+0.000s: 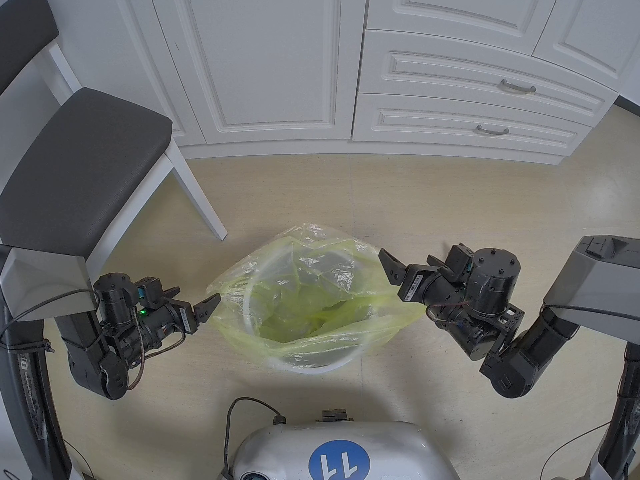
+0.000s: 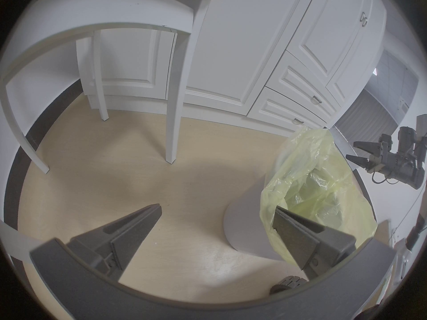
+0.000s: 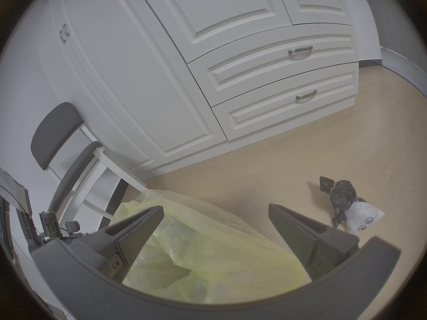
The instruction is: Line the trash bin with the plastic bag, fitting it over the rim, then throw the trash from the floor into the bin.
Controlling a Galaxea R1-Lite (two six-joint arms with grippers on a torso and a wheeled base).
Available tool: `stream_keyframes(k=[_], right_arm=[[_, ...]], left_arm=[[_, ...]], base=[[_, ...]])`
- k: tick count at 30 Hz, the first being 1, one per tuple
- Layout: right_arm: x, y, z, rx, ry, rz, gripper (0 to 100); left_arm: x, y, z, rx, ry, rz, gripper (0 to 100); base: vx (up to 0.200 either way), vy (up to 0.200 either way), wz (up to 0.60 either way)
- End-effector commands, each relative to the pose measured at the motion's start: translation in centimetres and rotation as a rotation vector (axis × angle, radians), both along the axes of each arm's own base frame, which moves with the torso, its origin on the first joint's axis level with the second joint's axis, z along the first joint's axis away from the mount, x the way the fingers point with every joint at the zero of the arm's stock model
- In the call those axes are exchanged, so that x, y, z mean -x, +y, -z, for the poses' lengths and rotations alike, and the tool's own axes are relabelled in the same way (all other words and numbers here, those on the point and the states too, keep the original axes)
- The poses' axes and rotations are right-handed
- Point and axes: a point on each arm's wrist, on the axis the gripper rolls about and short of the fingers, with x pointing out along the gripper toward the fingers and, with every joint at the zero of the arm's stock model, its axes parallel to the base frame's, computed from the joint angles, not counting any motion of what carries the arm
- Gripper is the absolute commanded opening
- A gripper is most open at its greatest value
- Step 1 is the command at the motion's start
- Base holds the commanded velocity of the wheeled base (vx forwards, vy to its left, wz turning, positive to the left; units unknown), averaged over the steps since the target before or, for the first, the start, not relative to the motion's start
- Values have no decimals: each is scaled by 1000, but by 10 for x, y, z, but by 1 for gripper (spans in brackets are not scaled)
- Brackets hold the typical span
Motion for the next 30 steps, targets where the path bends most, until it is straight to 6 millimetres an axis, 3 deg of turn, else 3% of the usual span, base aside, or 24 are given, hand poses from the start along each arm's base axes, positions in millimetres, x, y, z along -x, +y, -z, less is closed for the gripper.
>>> stream_keyframes(k=[1,6,14,17,21,22,30], right_arm=[[-6,4,12,6,13,4,100],[-18,5,22,-8,-12,25,100],[-26,0,49,51,68,32,100],[-43,-4,71,64,85,64,100],[-52,-7,81,67,92,81,100],[-61,-10,90,65,92,96,100],[-78,-8,94,27,61,120,100]], left_arm=[[-1,-12,13,3,30,31,100],[-2,-23,13,39,39,50,100],[-6,-25,11,61,27,46,100],[-18,-26,16,87,23,4,100],[-27,-27,15,121,5,-62,100],[-37,-31,14,169,-13,-119,100],[-49,-35,19,215,-24,-153,100]], base=[[0,0,0],[0,0,0],[0,0,0],[0,0,0],[0,0,0],[0,0,0],[0,0,0]])
